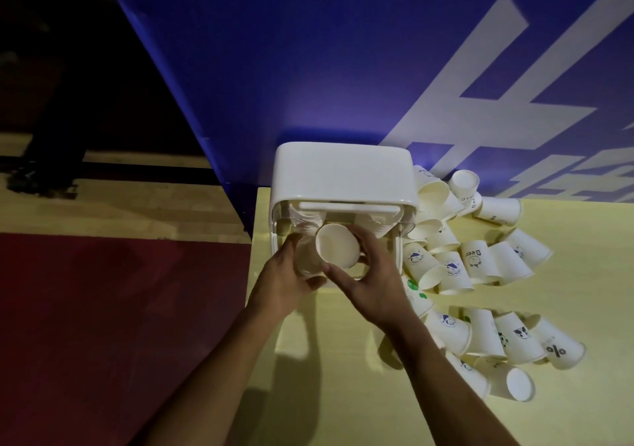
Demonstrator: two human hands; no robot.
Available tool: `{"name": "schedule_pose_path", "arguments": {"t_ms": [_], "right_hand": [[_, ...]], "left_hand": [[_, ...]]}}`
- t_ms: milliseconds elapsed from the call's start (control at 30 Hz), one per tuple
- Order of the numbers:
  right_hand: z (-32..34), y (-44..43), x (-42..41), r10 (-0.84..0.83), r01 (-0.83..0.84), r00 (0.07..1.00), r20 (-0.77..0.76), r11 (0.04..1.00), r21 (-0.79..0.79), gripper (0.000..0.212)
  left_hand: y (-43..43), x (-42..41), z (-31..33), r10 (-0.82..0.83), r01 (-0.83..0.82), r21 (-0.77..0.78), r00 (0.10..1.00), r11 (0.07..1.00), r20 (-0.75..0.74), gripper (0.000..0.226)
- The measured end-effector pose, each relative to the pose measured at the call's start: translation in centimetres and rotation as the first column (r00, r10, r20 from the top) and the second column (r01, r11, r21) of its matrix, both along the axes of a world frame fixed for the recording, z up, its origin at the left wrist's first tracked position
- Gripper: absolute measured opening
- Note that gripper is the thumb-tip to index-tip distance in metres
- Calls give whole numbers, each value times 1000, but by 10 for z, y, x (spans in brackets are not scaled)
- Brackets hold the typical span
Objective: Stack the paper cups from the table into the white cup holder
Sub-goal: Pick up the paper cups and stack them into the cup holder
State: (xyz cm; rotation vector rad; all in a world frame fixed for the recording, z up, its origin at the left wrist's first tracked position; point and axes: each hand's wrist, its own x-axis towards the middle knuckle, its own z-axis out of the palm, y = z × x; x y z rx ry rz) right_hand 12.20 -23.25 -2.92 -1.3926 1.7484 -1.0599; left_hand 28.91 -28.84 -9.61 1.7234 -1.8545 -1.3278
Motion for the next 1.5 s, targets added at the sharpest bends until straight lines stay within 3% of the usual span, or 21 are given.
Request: {"name": "schedule_pose_path", "arguments": {"t_ms": [100,267,367,500,600,767,900,1067,1267,1500], "right_hand": [[-25,-7,8,54,-52,998,-33,997,55,61],[-62,-13,17,97,-78,991,-93,979,190,76],[-65,-16,21,139,-132,990,-5,951,279,83],[-70,-27,19,202,-217,976,80,907,361,86],[-71,-34,18,233,-257,966,109,889,378,88],[-61,-29,15,234,-253,967,96,904,345,99],[-44,6,-5,53,-64,998,42,937,342,84],[-16,75,-68,-113,112,993,-16,943,312,62],[14,146,-180,-338,340,939,-62,887,312,36],[15,201,-309,-460,447,887,-46,829,336,20]], "left_hand": [[3,16,-11,25,-24,28,998,999,-52,89],[2,18,-8,120,-112,62,980,992,-160,54],[1,6,-2,112,-103,70,985,992,-129,43],[8,7,0,87,-87,-27,996,996,-16,47],[11,12,-4,127,-128,-49,992,991,-19,48],[14,15,5,129,-129,-82,992,988,-8,47],[31,3,38,173,-165,-300,985,940,1,43],[60,-72,62,-135,106,-486,990,868,-25,34],[76,-205,72,-458,449,-414,885,792,84,42],[68,-372,54,-634,724,-294,689,624,351,65]]}}
